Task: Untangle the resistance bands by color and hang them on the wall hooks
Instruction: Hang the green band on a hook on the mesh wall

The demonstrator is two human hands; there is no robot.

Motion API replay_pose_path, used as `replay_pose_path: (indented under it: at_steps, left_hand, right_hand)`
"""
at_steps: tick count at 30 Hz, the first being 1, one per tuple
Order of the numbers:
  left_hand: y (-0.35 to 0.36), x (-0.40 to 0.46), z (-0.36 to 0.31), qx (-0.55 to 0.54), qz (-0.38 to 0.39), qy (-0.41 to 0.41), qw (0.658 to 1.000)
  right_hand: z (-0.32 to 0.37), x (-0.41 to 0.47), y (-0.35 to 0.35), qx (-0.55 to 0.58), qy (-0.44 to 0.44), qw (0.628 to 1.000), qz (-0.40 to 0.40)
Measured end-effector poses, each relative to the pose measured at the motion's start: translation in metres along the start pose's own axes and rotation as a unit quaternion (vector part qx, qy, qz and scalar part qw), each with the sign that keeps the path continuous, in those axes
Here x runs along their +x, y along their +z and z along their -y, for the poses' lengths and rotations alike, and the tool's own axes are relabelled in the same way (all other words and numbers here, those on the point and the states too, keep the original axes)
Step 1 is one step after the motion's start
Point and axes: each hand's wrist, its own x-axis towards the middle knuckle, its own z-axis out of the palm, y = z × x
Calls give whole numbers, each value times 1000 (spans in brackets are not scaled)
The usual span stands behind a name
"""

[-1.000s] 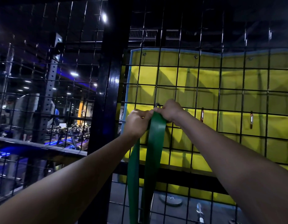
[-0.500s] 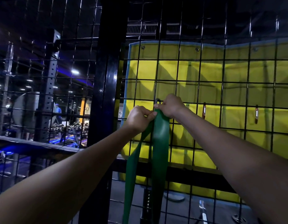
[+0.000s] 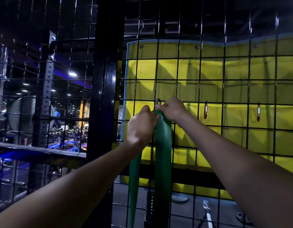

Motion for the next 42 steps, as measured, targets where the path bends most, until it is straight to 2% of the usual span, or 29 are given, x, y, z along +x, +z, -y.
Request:
replay_pose_path:
  at_steps: [7, 10, 13, 17, 19, 23, 25, 31, 34, 38, 42]
  left_hand:
    - [2, -3, -3, -27, -12, 29, 999]
    - [2, -1, -3, -35, -9, 17, 999]
    - [3, 3, 0, -65, -4, -11, 998]
    - [-6, 4, 4, -143, 2, 7, 990]
    - [-16, 7, 4, -230, 5, -27, 973]
    - [-23, 18, -4, -368, 62, -168, 912]
    - [-24, 24, -7, -357, 90, -202, 907]
    - [-36, 36, -16, -260, 176, -163, 936]
    - [-36, 38, -18, -230, 150, -142, 951]
    - [-32, 35, -16, -267, 107, -151, 946]
    - [-35, 33, -18, -308, 139, -167, 926]
  right_hand:
    - [1, -8, -1, 62, 10, 998, 21]
    - [0, -8, -2, 84, 20, 996, 35]
    - [-2, -9, -2, 127, 27, 990, 58]
    - [-4, -13, -6, 152, 14, 984, 88]
    - [-3, -14, -9, 169, 19, 980, 102]
    - [-4, -14, -10, 228, 40, 966, 116]
    - [-6, -14, -11, 256, 53, 957, 123]
    - [-11, -16, -11, 340, 69, 928, 139]
    - [-12, -20, -9, 377, 74, 914, 132]
    - [-12, -18, -6, 382, 76, 913, 123]
    - [-11, -14, -8, 369, 75, 918, 127]
